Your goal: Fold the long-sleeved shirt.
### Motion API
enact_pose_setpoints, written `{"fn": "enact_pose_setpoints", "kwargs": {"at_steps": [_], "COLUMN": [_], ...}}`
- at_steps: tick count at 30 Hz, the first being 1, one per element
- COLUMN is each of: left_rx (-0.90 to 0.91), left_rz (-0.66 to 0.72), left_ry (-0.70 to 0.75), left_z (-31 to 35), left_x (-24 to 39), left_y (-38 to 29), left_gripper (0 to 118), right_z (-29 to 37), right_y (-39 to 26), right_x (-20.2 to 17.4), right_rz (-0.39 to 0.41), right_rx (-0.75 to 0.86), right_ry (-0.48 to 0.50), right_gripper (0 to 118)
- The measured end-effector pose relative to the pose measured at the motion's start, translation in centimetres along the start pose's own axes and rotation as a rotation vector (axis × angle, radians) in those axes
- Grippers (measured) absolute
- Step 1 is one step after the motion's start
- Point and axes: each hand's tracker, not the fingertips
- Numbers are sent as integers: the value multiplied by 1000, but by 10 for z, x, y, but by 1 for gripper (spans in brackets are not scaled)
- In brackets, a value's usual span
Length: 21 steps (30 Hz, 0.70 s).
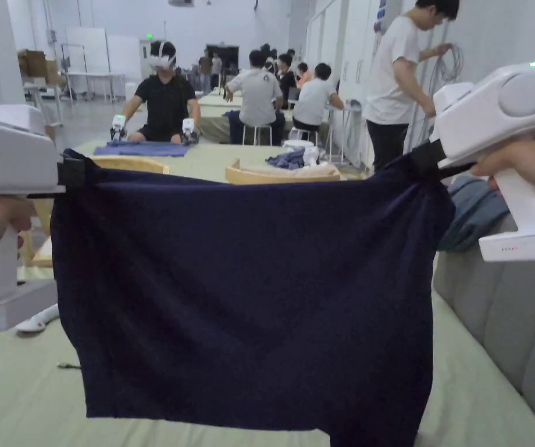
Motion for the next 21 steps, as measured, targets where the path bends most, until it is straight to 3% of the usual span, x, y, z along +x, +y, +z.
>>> {"fn": "enact_pose_setpoints", "kwargs": {"at_steps": [2,4,6,9,13,21], "left_rx": [61,133,171,204,226,228], "left_rz": [-23,43,89,47,24,0], "left_ry": [4,-14,-2,30,61,65], "left_z": [-6,-7,-10,-13,-13,-15], "left_x": [14,24,32,47,59,58], "left_y": [50,97,130,171,201,190], "left_gripper": [11,11,11,11,11,11], "right_z": [16,34,42,64,70,49], "right_y": [47,87,117,143,162,143], "right_x": [16,27,33,30,35,28], "right_rz": [-45,-96,-78,-53,-118,-93], "right_rx": [62,144,191,235,293,261], "right_ry": [-44,-95,-159,-243,-249,-236], "right_gripper": [1,2,1,2,1,1]}}
